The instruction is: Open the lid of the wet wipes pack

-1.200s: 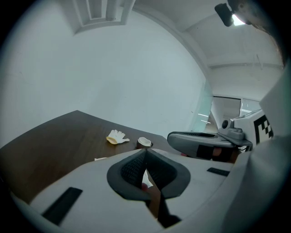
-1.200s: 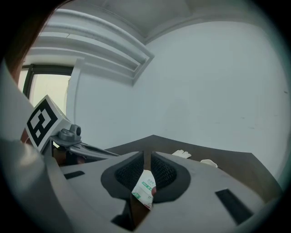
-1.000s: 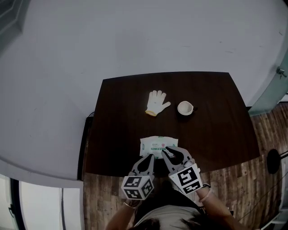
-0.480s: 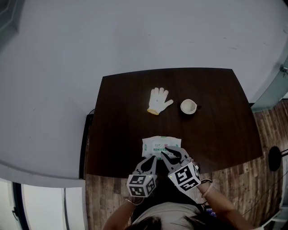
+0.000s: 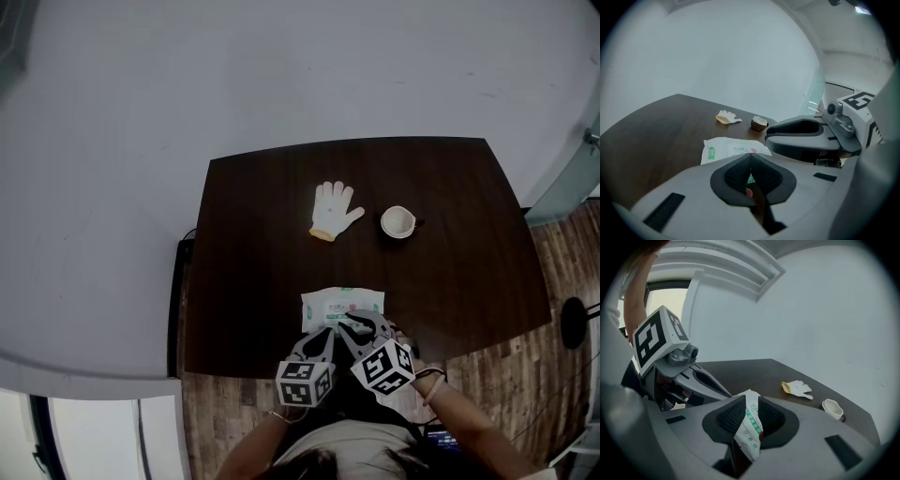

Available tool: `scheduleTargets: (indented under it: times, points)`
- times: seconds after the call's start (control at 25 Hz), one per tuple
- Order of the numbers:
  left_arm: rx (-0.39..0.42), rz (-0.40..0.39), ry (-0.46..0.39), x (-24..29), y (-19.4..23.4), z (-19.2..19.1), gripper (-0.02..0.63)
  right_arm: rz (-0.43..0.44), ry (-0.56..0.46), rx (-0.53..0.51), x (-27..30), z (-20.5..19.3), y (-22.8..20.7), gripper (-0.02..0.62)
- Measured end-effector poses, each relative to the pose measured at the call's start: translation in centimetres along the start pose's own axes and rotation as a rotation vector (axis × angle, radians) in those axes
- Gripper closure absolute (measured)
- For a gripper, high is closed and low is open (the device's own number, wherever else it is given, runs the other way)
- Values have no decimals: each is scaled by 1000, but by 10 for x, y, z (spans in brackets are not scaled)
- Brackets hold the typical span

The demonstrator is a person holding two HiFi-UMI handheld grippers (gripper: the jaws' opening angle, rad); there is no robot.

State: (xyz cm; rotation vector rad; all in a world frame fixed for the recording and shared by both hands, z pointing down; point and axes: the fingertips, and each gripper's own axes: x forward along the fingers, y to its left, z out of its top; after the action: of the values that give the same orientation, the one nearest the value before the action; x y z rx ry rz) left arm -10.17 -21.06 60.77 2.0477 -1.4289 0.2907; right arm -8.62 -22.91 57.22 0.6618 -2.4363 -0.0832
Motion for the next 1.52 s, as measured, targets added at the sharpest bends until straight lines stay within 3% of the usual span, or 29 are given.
scheduleTargets:
  times: [0.72,1.32,1.52]
  points:
    - [14,2,104,37,16,-30,592,66,161,-165,36,-58,7,491]
    - [10,-7,71,40,17,-36,592,58,205,-245,46,-64,8,476]
    - [47,5,63,38,16,-39,592,62,227,-283,48,-64,8,477]
